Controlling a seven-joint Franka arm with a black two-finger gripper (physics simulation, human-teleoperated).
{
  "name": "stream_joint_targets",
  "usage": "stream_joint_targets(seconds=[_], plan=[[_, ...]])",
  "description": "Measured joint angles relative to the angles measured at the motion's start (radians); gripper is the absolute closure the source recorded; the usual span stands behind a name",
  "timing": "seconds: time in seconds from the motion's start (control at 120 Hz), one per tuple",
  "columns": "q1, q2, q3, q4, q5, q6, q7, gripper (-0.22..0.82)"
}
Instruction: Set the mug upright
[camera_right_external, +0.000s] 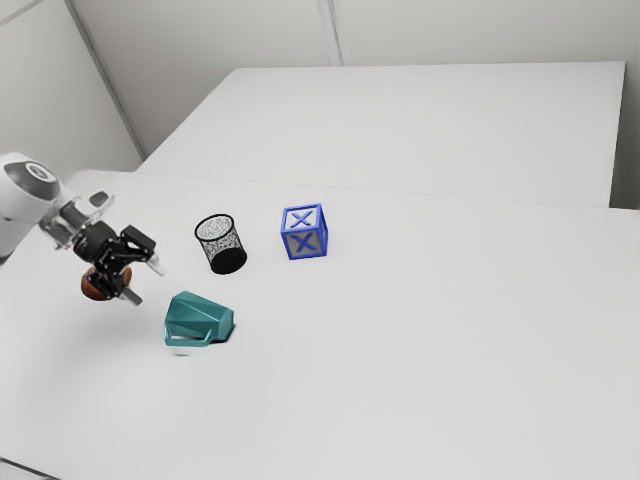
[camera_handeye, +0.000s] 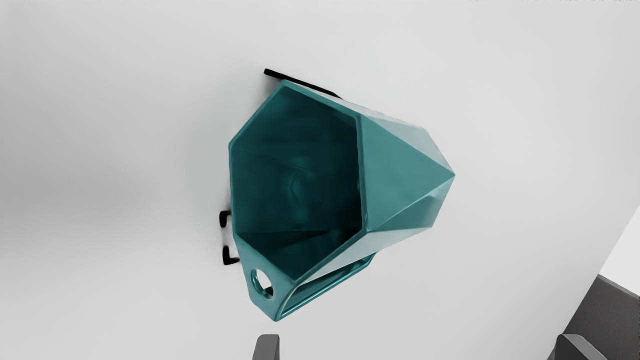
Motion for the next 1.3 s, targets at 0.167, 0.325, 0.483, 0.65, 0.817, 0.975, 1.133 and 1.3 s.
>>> stream_joint_targets(seconds=[0.167,0.325,0.483,0.65,0.817,0.975,1.133,1.3], plan=[[0.012,0.063,-0.002,-0.001,-0.033,0.018,0.061,0.00],[0.012,0.093,-0.027,-0.004,-0.073,0.041,0.112,0.00],[0.011,0.095,-0.048,-0.043,-0.111,0.058,0.151,0.00],[0.010,0.094,-0.067,-0.048,-0.134,0.067,0.183,0.01],[0.010,0.082,-0.079,-0.070,-0.153,0.072,0.206,0.04],[0.008,0.050,-0.087,-0.099,-0.161,0.079,0.223,0.18],[0.008,0.041,-0.092,-0.108,-0.164,0.089,0.234,0.51],[0.008,0.026,-0.116,-0.102,-0.168,0.094,0.238,0.68]])
